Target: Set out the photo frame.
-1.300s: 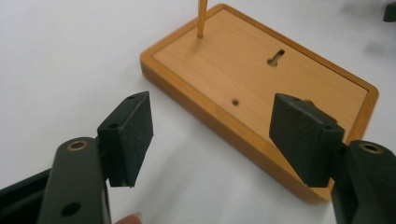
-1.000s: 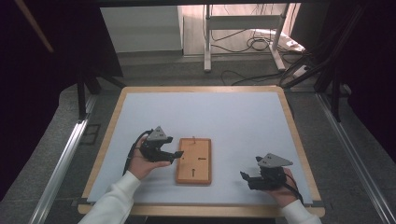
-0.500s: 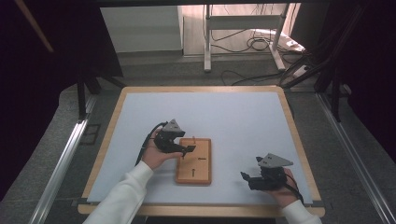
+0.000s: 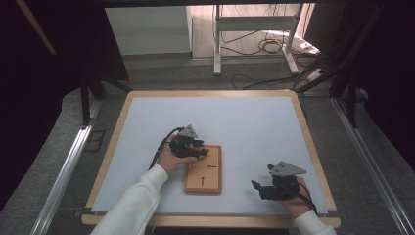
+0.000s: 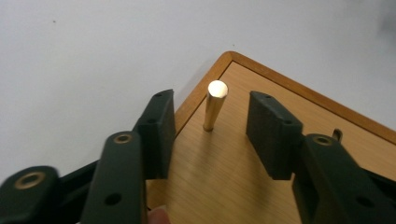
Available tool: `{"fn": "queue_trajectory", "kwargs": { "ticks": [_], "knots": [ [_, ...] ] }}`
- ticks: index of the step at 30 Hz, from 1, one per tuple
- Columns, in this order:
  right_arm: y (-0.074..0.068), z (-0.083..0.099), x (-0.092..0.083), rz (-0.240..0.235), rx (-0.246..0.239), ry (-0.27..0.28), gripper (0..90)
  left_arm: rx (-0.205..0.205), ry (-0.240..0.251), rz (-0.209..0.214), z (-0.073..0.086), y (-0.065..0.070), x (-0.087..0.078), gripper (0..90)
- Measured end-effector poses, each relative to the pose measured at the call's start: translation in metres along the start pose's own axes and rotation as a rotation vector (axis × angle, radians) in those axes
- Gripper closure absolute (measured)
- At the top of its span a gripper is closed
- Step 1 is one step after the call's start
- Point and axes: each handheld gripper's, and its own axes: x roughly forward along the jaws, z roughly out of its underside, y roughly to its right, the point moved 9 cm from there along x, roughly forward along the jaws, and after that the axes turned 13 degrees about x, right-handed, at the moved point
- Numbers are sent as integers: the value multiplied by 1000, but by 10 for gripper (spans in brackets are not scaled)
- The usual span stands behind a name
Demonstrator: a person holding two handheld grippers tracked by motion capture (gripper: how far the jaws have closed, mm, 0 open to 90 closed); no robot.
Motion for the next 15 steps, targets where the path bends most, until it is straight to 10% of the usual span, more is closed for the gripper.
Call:
{"fn": "queue_trajectory", "kwargs": {
  "ticks": [15],
  "knots": [
    [-13,-4,4,-7,-19,8,168,29,9,-17,-7,-1,7,834]
  ]
}}
